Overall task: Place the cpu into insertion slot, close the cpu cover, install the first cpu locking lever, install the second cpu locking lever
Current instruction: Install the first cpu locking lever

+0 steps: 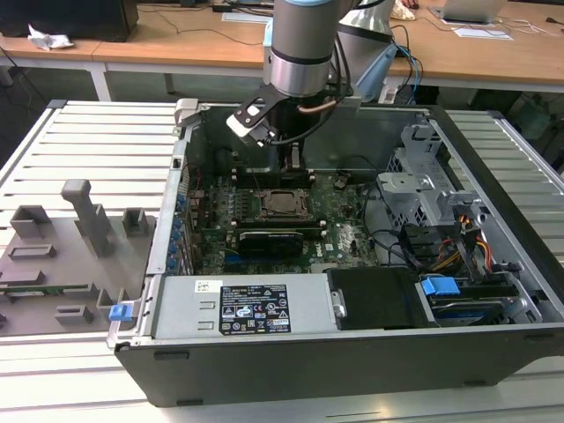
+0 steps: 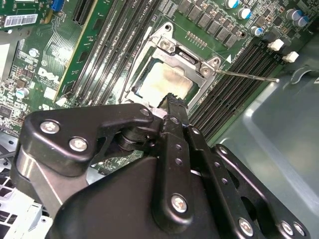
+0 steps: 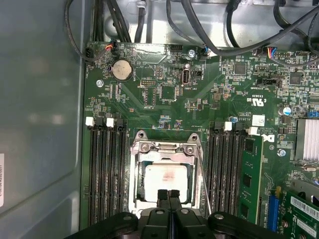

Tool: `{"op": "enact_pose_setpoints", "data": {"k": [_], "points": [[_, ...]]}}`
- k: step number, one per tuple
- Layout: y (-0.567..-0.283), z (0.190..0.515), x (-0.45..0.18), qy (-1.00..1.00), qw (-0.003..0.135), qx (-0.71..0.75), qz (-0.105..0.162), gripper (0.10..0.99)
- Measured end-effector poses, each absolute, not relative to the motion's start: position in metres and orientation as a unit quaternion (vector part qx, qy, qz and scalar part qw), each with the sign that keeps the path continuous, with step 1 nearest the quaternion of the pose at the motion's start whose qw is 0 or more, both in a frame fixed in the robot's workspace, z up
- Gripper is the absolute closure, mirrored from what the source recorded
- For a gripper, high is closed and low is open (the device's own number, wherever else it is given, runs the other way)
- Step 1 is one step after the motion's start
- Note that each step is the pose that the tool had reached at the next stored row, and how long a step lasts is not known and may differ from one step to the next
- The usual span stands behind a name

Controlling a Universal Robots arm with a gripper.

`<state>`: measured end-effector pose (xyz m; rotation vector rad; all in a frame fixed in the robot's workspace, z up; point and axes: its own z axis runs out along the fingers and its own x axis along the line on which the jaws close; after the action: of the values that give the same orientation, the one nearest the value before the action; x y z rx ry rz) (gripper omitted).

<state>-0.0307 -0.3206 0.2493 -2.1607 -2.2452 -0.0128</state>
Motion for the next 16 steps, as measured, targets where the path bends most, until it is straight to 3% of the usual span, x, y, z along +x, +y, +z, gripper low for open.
{"op": "enact_pose_setpoints", "data": {"k": [16], "points": [[-0.321, 0.264, -0.031, -0.72, 0.013, -0.693, -0.004, 0.98]]}}
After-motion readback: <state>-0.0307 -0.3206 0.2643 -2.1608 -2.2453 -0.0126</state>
